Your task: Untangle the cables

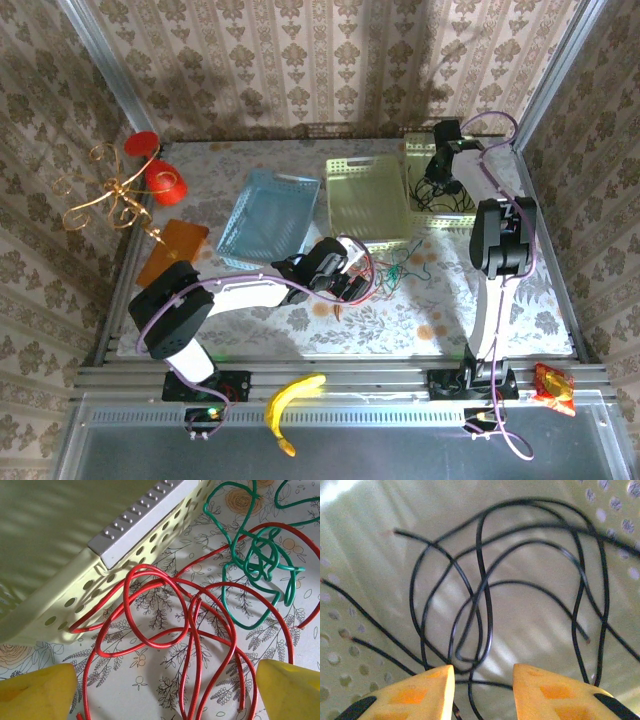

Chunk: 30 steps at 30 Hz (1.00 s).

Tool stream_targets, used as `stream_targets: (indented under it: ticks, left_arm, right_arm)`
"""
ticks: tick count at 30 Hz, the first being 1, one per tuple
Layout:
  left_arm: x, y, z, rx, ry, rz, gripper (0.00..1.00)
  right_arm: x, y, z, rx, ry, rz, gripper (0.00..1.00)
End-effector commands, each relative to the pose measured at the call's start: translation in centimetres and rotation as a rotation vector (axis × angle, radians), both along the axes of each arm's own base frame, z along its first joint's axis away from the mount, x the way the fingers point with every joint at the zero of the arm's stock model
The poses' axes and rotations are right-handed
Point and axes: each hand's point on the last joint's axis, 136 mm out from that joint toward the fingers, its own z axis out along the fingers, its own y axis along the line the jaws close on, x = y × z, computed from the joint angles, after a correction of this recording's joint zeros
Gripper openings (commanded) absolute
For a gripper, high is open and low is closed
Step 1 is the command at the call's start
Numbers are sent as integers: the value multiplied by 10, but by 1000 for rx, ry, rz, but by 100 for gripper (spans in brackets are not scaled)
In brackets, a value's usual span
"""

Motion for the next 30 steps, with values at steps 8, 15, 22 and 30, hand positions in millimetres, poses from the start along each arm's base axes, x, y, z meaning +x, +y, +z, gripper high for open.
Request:
stream_targets:
  ticks: [8, 15, 22, 30]
  left_arm:
    - [3, -7, 11, -34, -36, 6, 94]
    - [-7, -23, 12, -17, -60, -64, 96]
    - [-18, -51, 23, -34, -72, -171, 100]
    - [-21, -82, 15, -29, -48, -232, 100]
  right_arm:
    - [-89, 49, 75, -5, -202, 130, 39]
    - [-191, 97, 35, 150, -136, 230, 39]
    - [-218, 117, -5, 270, -32, 290, 39]
    - [-199, 127, -26, 287, 1, 295, 38]
